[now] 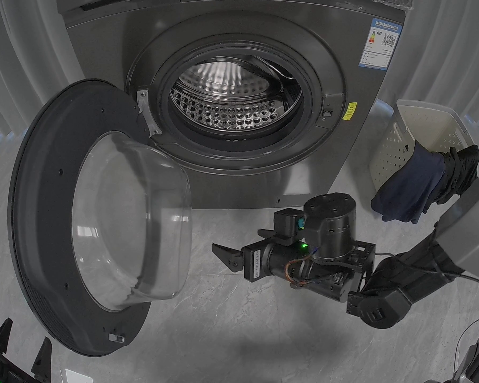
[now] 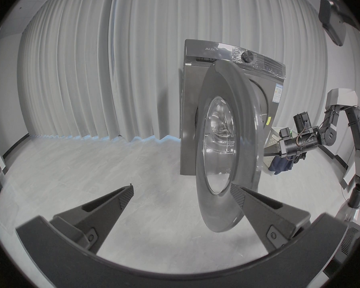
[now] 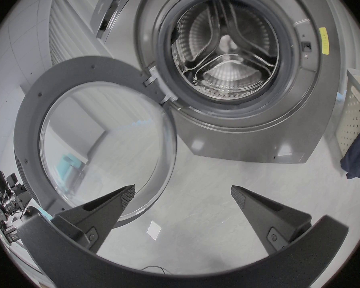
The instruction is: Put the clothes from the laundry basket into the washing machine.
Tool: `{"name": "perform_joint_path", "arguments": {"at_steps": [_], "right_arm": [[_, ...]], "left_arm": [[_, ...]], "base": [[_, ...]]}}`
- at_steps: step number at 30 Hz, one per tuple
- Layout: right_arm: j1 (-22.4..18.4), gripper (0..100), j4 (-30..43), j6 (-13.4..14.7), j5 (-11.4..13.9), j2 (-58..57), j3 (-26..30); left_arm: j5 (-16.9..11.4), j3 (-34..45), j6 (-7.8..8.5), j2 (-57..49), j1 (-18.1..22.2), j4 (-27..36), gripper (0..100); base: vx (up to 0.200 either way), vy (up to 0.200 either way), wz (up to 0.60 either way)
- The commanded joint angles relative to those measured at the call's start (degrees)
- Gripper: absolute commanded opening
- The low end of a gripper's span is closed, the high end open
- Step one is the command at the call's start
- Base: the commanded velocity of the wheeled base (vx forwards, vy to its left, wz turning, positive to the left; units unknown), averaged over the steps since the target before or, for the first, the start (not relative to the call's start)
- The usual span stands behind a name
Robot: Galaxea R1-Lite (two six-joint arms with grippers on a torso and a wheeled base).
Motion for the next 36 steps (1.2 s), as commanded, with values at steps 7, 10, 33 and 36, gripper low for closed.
{"name": "perform_joint_path", "arguments": {"at_steps": [7, 10, 33, 36], "right_arm": [[5.21, 100, -0.55, 0.23, -0.08, 10.37, -10.0], [5.48, 100, -0.55, 2.07, -0.08, 10.28, -11.49], [6.27, 100, 5.34, 3.13, -2.71, 17.75, -29.51], [5.56, 100, 5.6, 3.22, -2.8, 17.31, -29.6]], "left_arm": [[0.06, 0.92, -0.05, -0.48, 0.07, -0.02, 100], [0.06, 0.92, -0.05, -0.57, 0.07, -0.02, 100], [0.06, 0.92, 0.03, -0.57, 0.07, -0.02, 100], [0.06, 0.92, 0.03, -0.57, 0.07, -0.02, 100]], "base": [[0.0, 0.0, 0.0], [0.0, 0.0, 0.0], [0.0, 0.0, 0.0], [0.0, 0.0, 0.0]]}}
